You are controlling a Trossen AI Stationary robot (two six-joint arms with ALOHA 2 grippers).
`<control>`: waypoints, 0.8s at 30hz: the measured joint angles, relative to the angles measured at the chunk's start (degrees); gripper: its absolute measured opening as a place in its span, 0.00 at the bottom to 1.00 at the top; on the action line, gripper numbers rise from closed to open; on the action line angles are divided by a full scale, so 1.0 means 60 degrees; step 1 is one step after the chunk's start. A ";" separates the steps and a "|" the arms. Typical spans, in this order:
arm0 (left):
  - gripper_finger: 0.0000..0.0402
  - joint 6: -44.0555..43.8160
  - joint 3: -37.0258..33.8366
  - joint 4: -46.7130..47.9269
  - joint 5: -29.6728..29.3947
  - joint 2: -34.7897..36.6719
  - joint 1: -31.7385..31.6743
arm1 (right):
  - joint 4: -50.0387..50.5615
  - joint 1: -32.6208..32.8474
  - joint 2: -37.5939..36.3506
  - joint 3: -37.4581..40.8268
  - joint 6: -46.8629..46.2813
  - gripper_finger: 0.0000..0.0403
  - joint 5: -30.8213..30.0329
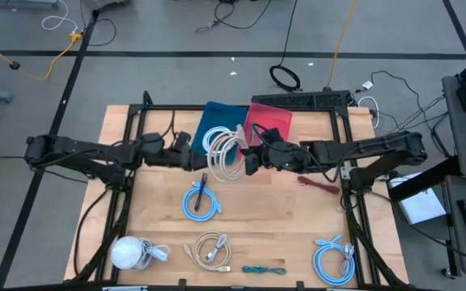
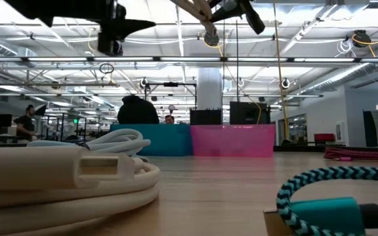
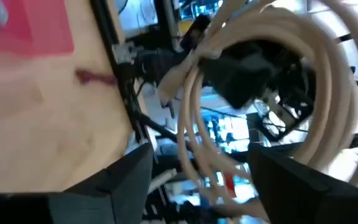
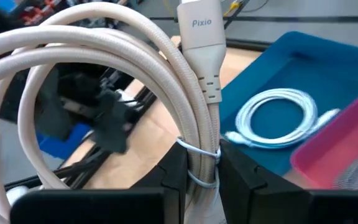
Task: Pick & Place USB Port
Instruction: Put the large brown charger cable into the blue bin
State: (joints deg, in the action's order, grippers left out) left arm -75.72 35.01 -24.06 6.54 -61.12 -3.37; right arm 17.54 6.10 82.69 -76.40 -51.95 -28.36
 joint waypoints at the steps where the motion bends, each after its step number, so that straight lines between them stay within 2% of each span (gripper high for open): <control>1: 0.70 0.0142 0.0198 0.0001 0.0073 -0.0138 -0.0080 | -0.0025 -0.0030 0.0060 0.0000 -0.0008 0.12 0.0075; 6: 0.73 0.0427 0.0750 0.0077 0.0649 -0.0483 -0.0413 | 0.0048 -0.0086 0.0155 0.0000 -0.0043 0.12 0.0258; 15: 0.68 0.0506 0.0775 0.0168 0.1163 -0.0472 -0.0782 | -0.0041 -0.0086 0.0048 -0.0006 0.0082 0.12 -0.0004; 24: 0.68 0.0654 0.0772 0.0320 0.1346 0.0383 -0.1293 | -0.0254 -0.0086 0.0058 -0.0007 0.0034 0.12 -0.0003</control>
State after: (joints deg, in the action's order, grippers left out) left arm -71.79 39.64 -22.13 14.61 -58.82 -11.13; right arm 16.02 5.58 83.04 -76.44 -51.75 -28.38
